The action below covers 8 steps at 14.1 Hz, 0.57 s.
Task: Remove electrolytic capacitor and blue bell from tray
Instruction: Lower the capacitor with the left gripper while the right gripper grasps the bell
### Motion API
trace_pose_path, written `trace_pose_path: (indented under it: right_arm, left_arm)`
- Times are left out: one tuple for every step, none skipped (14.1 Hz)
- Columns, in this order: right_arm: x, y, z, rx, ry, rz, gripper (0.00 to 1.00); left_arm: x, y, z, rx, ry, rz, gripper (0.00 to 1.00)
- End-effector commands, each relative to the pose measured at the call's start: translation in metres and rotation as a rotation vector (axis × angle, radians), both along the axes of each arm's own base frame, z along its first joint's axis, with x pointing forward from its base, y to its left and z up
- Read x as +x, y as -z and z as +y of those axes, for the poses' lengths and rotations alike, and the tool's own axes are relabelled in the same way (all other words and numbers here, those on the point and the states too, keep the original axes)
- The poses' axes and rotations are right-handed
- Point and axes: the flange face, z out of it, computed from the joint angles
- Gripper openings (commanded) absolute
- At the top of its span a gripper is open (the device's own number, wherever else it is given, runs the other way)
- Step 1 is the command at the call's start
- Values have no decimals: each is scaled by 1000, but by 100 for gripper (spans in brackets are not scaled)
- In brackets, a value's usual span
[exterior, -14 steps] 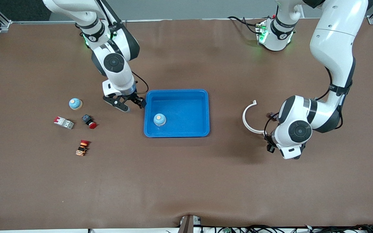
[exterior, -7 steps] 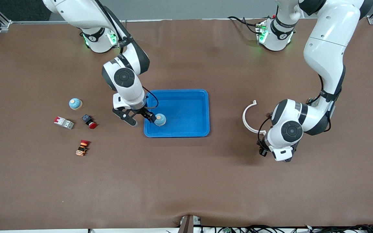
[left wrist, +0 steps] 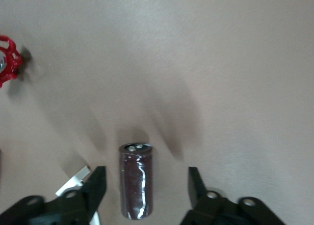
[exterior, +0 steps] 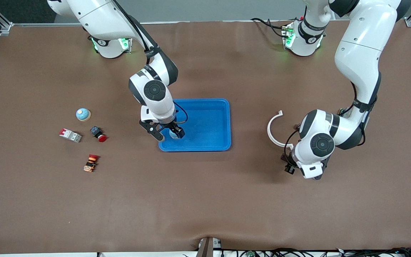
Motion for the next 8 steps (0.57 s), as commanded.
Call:
trace_pose_path:
  right_arm:
    - [-1,6,11,16,48,2,100]
    - [-2,7,12,14,48,4,100]
    - [-3,8,12,12,45,4,100]
    - [-4,9,11,9,44,6,100]
    - [-5,12,11,4,39,7,100]
    - [-5,16,11,-1,37,11,100]
    - [-6,20,10,-5,35,12,100]
    - [-6,26,10,-9,33,17,100]
  left_arm:
    - [12,-37,3,23,-2,-28,100]
    - [15,-52,1,33,18,-24,100]
    - [17,-75,2,44,40,-15,100]
    - [18,-94,2,58,76,5,100]
    - [19,-114,2,68,150,29,100]
    - [18,-139,5,76,208,42,100]
    - [18,-153,15,76,244,47,100]
    - [17,-175,19,79,276,23,100]
